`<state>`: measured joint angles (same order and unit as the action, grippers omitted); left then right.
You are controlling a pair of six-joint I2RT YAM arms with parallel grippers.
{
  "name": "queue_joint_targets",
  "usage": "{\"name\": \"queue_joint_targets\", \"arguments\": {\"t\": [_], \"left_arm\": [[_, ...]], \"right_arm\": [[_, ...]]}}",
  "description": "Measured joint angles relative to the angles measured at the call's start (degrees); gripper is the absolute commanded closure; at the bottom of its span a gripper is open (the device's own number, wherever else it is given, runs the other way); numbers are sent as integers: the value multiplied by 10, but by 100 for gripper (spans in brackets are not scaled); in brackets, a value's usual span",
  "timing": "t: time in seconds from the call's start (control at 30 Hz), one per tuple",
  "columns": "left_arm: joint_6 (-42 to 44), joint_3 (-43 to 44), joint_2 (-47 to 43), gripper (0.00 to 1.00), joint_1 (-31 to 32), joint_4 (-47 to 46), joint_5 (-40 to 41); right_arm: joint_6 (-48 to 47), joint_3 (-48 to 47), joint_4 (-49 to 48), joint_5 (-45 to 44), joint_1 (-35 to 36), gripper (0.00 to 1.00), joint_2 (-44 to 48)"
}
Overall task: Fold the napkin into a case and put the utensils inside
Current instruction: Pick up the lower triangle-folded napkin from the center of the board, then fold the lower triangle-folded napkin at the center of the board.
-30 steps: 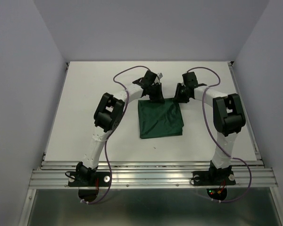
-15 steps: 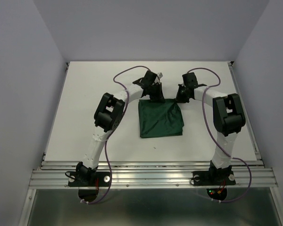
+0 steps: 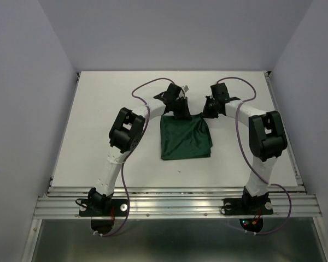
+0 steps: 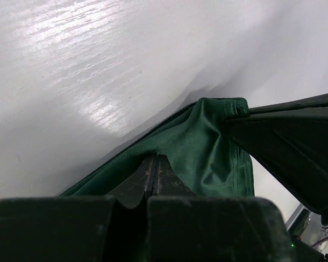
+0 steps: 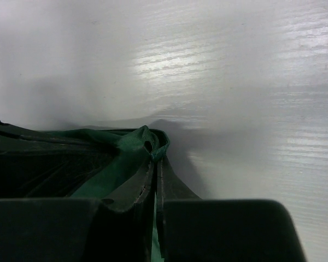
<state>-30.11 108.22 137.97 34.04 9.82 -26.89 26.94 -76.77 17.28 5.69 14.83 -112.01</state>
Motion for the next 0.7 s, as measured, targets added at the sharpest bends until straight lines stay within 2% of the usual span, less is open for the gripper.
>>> {"name": "queue_joint_targets", "arguments": {"t": [0.7], "left_arm": [[-3,-20,0,100,-1,-37,-14]], "right_arm": [[42,-6,3,16,69,99,16]]}}
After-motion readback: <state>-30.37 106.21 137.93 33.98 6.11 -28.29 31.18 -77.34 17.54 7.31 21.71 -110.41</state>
